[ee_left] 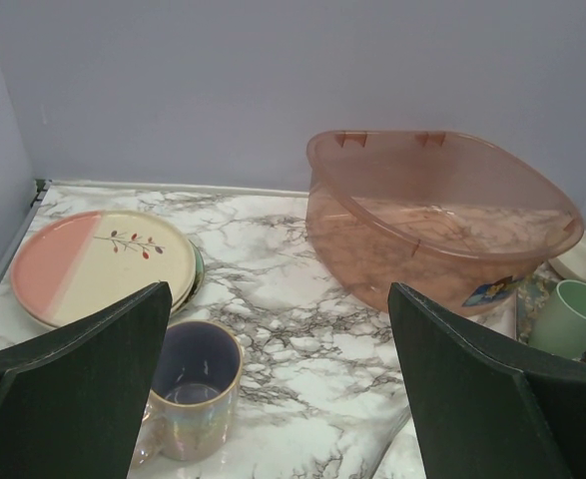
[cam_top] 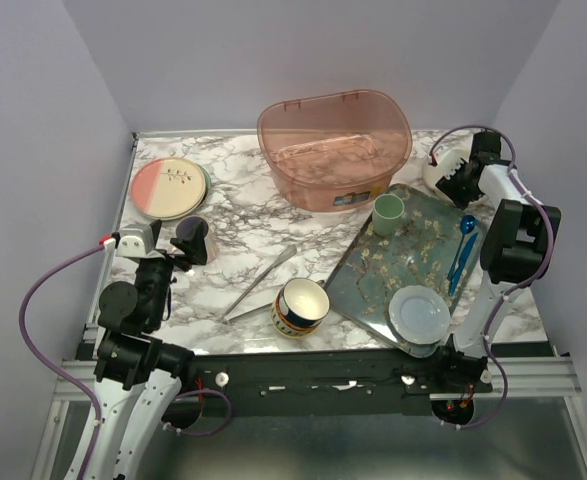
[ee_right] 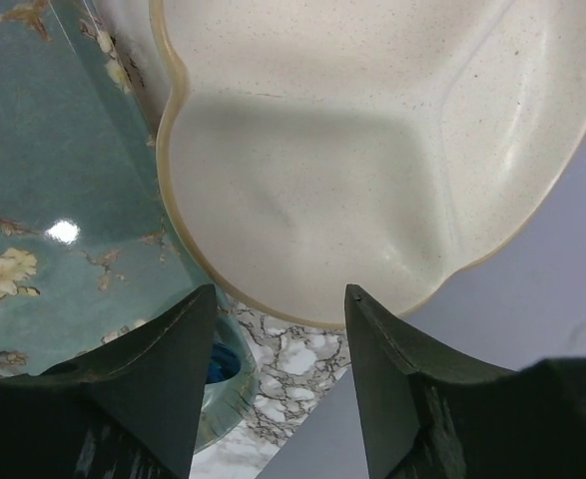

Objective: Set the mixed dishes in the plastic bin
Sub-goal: Pick up the plate at the center of the board.

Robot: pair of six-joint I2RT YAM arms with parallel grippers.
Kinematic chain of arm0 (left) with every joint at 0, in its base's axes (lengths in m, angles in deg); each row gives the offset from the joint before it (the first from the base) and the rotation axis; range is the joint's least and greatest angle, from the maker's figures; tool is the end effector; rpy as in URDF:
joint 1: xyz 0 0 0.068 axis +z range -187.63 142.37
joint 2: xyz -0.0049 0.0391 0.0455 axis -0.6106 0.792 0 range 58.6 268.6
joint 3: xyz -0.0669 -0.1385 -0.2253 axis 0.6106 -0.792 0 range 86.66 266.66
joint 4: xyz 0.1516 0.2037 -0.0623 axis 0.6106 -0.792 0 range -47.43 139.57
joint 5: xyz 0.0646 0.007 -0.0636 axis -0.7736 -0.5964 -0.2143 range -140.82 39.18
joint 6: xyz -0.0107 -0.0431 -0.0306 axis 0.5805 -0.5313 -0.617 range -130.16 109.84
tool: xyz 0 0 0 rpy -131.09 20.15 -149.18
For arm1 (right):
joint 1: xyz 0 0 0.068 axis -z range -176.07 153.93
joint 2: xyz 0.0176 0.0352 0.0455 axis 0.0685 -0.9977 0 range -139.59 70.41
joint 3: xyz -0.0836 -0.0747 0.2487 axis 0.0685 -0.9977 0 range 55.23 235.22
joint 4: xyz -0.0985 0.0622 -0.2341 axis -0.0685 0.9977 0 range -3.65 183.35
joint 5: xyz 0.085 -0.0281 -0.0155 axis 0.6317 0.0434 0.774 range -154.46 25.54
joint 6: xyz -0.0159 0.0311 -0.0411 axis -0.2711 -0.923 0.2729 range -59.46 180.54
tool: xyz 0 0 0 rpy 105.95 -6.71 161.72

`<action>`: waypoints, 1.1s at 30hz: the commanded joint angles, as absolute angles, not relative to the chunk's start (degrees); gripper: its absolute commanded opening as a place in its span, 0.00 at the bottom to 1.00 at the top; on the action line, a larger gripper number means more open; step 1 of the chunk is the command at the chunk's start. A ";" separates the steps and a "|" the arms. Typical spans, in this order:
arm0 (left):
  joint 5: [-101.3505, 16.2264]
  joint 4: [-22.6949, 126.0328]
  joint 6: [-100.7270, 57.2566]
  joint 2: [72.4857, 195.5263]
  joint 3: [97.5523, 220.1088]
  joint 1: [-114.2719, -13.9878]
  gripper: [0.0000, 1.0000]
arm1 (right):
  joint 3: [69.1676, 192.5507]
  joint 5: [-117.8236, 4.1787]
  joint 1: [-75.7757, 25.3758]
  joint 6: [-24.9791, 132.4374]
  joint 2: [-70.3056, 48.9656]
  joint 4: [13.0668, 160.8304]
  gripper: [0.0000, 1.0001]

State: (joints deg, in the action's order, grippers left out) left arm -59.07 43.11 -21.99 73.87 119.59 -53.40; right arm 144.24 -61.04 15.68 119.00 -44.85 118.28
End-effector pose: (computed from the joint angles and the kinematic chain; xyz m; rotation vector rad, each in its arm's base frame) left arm 0.0858 -0.0190 0.3357 -0.0736 1.3819 -0.3039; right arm 0.4279 -0.0868 0.2046 -1.0630 2.4055 -0.3669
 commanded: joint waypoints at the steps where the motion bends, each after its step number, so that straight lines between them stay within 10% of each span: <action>1: -59.44 44.47 -21.32 73.89 119.88 -53.36 0.99 | 146.72 -61.12 15.97 119.08 -47.27 120.98 0.62; 33: -59.35 44.55 -21.23 74.51 119.88 -53.01 0.99 | 153.05 -66.22 15.97 122.77 -52.64 122.12 0.47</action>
